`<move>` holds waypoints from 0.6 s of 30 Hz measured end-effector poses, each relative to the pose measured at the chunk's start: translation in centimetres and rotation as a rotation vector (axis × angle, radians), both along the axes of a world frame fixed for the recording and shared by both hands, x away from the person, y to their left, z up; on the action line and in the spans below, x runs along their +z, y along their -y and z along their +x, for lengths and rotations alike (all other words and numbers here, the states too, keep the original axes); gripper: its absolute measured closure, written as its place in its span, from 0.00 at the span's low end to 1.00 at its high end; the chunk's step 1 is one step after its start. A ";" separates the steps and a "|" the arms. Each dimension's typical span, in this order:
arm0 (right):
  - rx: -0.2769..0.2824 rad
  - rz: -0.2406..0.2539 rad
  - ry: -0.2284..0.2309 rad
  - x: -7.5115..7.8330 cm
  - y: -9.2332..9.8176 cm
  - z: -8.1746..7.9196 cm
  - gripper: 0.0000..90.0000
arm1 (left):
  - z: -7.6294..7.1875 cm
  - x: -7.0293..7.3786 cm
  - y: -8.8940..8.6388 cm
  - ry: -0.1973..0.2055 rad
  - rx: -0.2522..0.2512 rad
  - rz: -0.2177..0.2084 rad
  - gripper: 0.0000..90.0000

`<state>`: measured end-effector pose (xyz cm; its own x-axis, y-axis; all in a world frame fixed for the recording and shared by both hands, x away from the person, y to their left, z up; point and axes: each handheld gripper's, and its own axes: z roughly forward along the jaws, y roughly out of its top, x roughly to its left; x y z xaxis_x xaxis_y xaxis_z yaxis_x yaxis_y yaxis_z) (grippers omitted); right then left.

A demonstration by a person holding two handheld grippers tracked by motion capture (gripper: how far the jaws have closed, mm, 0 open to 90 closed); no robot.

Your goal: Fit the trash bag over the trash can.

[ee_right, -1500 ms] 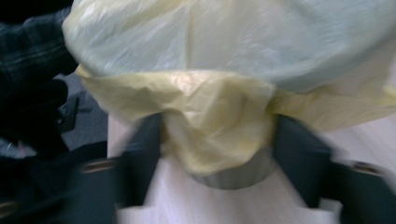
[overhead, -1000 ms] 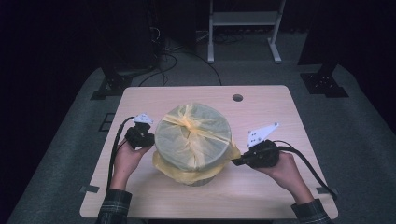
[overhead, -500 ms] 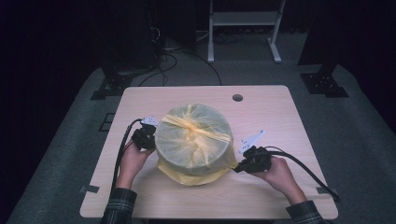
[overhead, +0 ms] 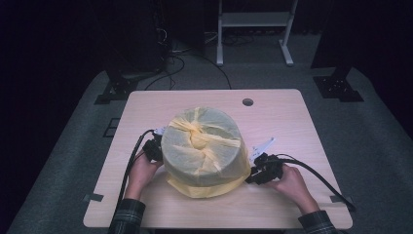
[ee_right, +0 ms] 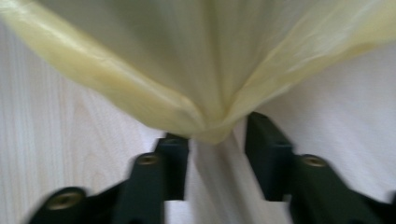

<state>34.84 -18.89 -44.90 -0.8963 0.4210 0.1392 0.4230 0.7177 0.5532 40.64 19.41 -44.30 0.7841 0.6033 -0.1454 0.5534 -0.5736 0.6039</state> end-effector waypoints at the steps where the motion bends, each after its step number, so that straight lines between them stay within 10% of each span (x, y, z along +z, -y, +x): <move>1: -0.017 0.025 0.026 0.6 0.5 -0.1 0.54 | 0.0 0.0 0.2 -0.003 -0.007 0.001 1.00; 12: -0.060 0.163 0.160 6.8 4.1 -0.9 0.24 | -0.2 0.1 2.0 0.003 -0.051 -0.051 0.97; 18: -0.041 0.264 0.204 9.9 5.6 -1.4 0.11 | -0.3 0.4 0.9 0.022 0.013 -0.061 0.60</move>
